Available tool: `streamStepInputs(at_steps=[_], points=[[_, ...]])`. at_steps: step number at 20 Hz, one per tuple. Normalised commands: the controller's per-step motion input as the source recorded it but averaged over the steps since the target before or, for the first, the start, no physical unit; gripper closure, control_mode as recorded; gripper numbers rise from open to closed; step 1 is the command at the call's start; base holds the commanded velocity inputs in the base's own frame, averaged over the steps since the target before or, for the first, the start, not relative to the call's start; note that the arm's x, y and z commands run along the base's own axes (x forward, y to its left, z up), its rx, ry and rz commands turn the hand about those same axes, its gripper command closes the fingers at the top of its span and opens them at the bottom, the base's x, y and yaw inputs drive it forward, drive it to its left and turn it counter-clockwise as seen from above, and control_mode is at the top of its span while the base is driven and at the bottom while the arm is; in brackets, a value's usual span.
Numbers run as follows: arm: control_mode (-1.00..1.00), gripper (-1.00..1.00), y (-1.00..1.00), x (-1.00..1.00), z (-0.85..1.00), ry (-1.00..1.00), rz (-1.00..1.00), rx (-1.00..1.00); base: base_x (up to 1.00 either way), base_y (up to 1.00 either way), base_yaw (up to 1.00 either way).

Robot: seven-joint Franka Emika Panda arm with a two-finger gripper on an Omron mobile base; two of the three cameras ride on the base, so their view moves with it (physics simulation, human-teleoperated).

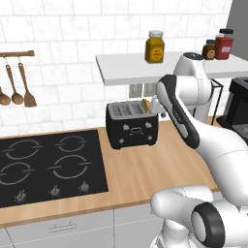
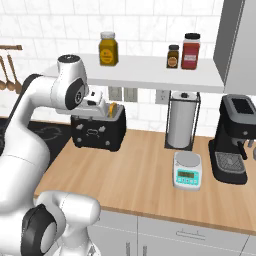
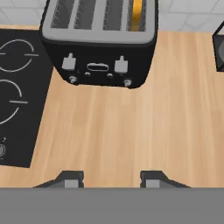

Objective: Start the toaster. Once the lever pops up, take the bread to the plate on the dining counter.

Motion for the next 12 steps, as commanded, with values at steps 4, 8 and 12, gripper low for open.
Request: streamStepInputs(at_steps=[4,8,12], points=[[-1.0,-1.0,0.0,0.07,0.0,-0.06,0.0,0.0,0.0,0.0,0.0],[-1.0,1.0,0.0,0.29,-0.08,-0.12,0.0,0.0,0.0,0.0,0.0],[-1.0,1.0,0.0,0.4,-0.15,-0.12,0.0,0.0,0.0,0.0,0.0]])
